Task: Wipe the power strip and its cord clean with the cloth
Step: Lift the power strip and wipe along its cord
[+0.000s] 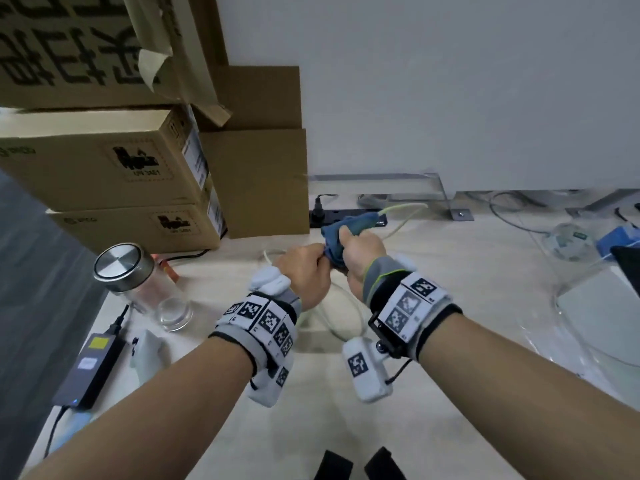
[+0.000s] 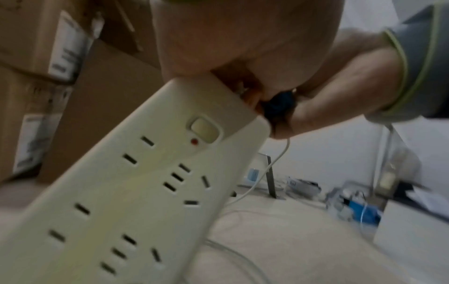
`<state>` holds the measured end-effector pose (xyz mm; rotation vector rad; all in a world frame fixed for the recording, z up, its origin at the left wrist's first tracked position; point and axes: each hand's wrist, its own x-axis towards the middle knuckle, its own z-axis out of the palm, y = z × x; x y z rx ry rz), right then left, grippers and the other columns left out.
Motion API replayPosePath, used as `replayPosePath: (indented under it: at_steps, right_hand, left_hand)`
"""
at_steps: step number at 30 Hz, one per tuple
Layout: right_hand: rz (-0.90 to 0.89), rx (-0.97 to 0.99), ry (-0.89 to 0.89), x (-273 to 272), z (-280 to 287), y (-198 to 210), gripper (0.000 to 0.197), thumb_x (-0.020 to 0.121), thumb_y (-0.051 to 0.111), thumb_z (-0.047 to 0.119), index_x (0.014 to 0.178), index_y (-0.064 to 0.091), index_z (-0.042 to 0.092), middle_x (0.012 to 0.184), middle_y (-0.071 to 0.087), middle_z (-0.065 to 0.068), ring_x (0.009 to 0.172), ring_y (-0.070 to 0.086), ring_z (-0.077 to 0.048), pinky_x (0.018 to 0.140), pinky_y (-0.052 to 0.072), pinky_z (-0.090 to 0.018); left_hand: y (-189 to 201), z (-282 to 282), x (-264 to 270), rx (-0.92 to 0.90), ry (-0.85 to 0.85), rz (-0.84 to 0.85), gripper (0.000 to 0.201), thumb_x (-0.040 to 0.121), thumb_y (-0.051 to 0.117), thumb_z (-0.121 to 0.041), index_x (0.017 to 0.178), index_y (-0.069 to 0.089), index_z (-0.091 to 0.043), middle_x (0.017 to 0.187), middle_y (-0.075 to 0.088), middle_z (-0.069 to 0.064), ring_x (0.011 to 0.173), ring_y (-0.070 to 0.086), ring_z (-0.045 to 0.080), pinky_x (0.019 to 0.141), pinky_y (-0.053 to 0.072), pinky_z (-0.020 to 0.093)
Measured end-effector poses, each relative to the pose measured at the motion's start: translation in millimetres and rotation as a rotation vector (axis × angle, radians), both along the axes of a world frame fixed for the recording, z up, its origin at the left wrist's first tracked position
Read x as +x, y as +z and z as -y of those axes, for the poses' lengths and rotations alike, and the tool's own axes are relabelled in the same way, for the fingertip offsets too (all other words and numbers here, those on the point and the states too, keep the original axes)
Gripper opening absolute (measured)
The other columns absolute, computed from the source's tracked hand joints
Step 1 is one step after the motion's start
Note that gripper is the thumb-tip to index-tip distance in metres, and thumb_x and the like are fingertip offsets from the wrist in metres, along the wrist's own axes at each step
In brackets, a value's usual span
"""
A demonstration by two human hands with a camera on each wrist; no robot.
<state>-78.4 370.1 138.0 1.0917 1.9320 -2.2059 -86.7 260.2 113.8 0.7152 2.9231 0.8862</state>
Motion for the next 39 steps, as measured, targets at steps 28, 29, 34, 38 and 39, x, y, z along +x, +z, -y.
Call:
replayPosePath:
  at_steps: [28, 29, 34, 38, 39]
  right_hand:
    - [0.065, 0.016, 0.049, -17, -19, 11, 0.029, 0.094, 0.050, 0.038, 0.079, 0.053, 0.014, 0.099, 0.066, -0.015, 0.096, 0.064, -0.034, 0.090, 0.051, -0.052]
    - [0.069, 0.013, 0.040, -19, -21, 12, 0.029, 0.095, 0.049, 0.038, 0.080, 0.054, 0.014, 0.099, 0.066, -0.015, 0.095, 0.065, -0.034, 0.089, 0.052, -0.052]
    - [0.042, -0.104, -0.082, -33, -42, 19, 0.034, 0.100, 0.044, 0.031, 0.097, 0.057, 0.000, 0.071, 0.061, -0.010, 0.062, 0.061, -0.024, 0.057, 0.051, -0.035]
    - [-0.016, -0.072, -0.237, -31, -82, 25, 0.020, 0.102, 0.040, 0.026, 0.098, 0.051, 0.010, 0.062, 0.061, -0.004, 0.043, 0.061, -0.014, 0.041, 0.051, -0.023]
    - [-0.031, -0.055, -0.237, -29, -90, 24, 0.021, 0.102, 0.039, 0.026, 0.093, 0.050, 0.010, 0.064, 0.062, -0.004, 0.050, 0.063, -0.015, 0.044, 0.053, -0.023]
  left_hand:
    - [29, -6, 11, -0.278, -0.011, -0.152, 0.035, 0.097, 0.029, -0.044, 0.077, 0.050, -0.025, 0.073, 0.064, 0.001, 0.064, 0.054, 0.026, 0.058, 0.037, 0.031]
    - [30, -7, 14, -0.292, -0.014, -0.165, 0.037, 0.097, 0.028, -0.046, 0.078, 0.052, -0.024, 0.073, 0.063, 0.000, 0.067, 0.057, 0.026, 0.059, 0.039, 0.032]
    - [35, 1, 28, -0.331, -0.094, -0.194, 0.043, 0.097, 0.025, -0.049, 0.064, 0.034, -0.023, 0.067, 0.053, -0.003, 0.066, 0.053, 0.026, 0.064, 0.039, 0.033]
    - [23, 17, 45, -0.370, -0.302, -0.234, 0.041, 0.098, 0.023, -0.048, 0.072, 0.044, -0.024, 0.073, 0.059, 0.001, 0.063, 0.048, 0.026, 0.064, 0.029, 0.032]
    - [17, 21, 49, -0.383, -0.332, -0.224, 0.042, 0.097, 0.020, -0.049, 0.073, 0.045, -0.024, 0.076, 0.062, 0.002, 0.065, 0.049, 0.026, 0.065, 0.030, 0.031]
